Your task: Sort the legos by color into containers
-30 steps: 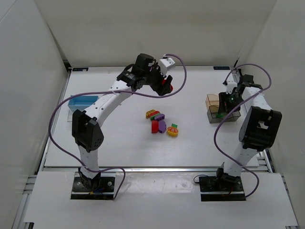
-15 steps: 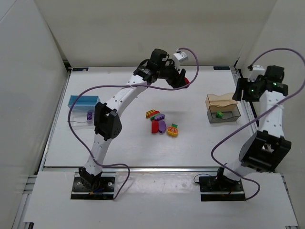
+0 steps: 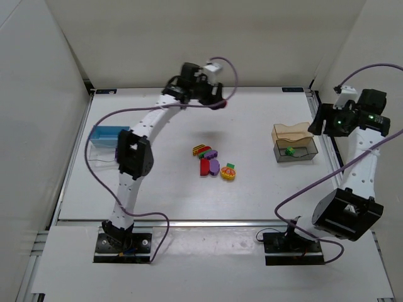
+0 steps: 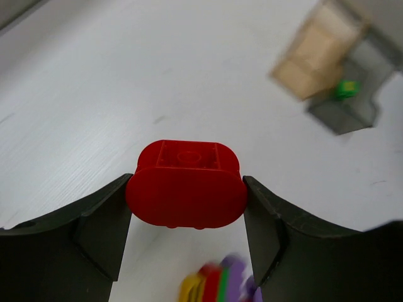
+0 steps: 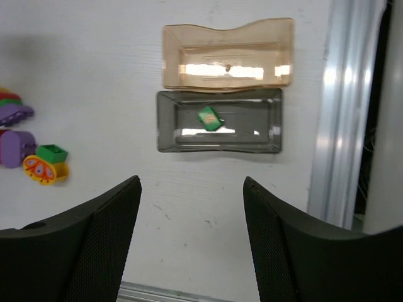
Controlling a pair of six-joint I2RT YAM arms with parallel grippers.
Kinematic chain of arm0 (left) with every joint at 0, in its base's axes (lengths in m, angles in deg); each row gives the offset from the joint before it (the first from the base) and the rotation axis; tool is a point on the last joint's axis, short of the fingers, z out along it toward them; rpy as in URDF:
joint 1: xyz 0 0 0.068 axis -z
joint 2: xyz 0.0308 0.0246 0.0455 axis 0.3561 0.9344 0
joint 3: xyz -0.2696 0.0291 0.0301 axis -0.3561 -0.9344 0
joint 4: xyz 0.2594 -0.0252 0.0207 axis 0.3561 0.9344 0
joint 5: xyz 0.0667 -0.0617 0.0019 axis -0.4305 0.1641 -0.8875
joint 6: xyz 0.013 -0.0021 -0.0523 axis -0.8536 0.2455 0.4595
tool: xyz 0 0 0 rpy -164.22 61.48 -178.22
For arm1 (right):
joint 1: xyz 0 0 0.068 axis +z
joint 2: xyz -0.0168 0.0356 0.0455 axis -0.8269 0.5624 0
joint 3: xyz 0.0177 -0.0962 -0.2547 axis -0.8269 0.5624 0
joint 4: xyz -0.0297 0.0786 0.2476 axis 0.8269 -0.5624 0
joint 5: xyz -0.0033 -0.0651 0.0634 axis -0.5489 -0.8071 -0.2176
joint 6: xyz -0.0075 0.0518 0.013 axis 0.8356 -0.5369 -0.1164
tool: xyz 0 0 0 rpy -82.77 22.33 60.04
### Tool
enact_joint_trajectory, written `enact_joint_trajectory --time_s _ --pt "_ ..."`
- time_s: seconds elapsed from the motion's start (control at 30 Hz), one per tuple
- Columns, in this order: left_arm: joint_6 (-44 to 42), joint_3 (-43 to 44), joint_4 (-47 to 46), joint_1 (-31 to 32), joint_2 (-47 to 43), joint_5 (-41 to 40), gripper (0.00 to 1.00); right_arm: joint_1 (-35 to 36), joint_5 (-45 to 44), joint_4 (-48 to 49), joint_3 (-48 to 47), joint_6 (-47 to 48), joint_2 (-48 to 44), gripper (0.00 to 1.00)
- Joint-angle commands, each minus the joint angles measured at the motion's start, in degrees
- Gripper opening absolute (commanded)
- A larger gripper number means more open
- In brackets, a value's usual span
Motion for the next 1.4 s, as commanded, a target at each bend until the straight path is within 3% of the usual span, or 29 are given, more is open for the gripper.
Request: enact_joint_trajectory --time_s 0.0,0.2,0.33,0.5,0.77,1.07,1.37 --pt "-3.9 -8.8 3.3 -10.1 -17.2 -7.5 0.23 5.6 1.8 3.2 0.7 -1.4 0.9 0.70" --pt "-11.1 -29.7 9.1 -20.7 -33.7 -20.0 0.22 14.5 0.0 7.1 -2.9 -3.2 6.8 0.70" --pt "-10.6 -36.4 11.8 -28.3 -41.2 -21.4 0.23 17.8 -0.3 7.8 -6.2 -4.2 11.2 0.70" --pt "-10.2 -41.6 14.7 -35.4 -44.5 -23.2 0.24 20.9 -0.3 8.3 -8.9 -5.2 14.7 0.70" --pt "-10.6 -47.2 14.7 -42.3 -43.4 -23.0 0.27 24.3 -0.6 8.8 -10.1 -5.4 16.6 0.70" --pt "-10.0 -47.4 14.0 -42.9 -37.6 -22.7 0.39 24.6 -0.4 8.6 -9.6 -5.3 16.9 0.70" --pt "-8.8 -45.9 10.0 -42.9 -31.2 -23.2 0.42 24.6 0.0 8.2 -9.1 -5.3 16.7 0.70"
